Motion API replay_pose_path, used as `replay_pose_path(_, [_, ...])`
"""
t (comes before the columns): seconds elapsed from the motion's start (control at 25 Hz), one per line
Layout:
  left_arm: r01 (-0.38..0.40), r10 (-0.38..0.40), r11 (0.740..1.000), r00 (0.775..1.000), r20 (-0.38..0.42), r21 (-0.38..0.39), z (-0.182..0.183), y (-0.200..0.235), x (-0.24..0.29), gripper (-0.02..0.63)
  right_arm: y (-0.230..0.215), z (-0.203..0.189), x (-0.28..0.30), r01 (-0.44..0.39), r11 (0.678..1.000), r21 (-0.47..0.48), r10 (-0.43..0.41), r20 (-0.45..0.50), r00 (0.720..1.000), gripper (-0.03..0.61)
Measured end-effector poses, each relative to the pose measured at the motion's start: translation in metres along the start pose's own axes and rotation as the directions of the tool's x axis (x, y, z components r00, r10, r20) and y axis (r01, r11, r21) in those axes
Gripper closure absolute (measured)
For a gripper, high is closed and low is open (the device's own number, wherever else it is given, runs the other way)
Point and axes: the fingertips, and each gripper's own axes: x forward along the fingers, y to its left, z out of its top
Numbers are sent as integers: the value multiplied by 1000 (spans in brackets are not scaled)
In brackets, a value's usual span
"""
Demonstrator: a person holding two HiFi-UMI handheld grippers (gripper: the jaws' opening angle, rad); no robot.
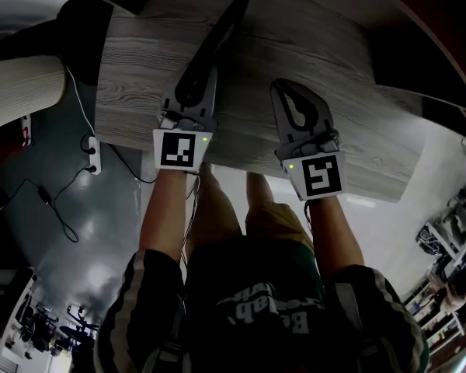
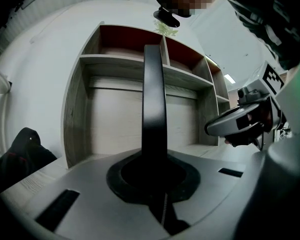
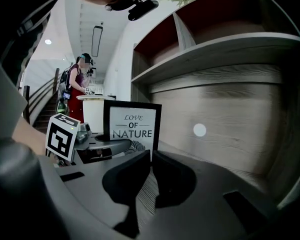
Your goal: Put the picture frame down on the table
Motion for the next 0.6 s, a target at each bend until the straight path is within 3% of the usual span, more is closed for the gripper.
replay_pose_path(0.36, [13,-13,1000,1000,-13,-1,-7,-4,0,584,-4,-1,1,1,1000,-12,-1,-4,1000,537])
replay_pose_path(0.44, [27,-27,1000,999,-19,7,-10,-7,0,478,-3,-1,1,-1,1000,-25,1,-6,1000,537])
replay_pose_path(0.6, [24,-24,1000,999,-26,3,-12,-5,1,477,0,-1,2,-6,1000,-23,6,-5,1000,537])
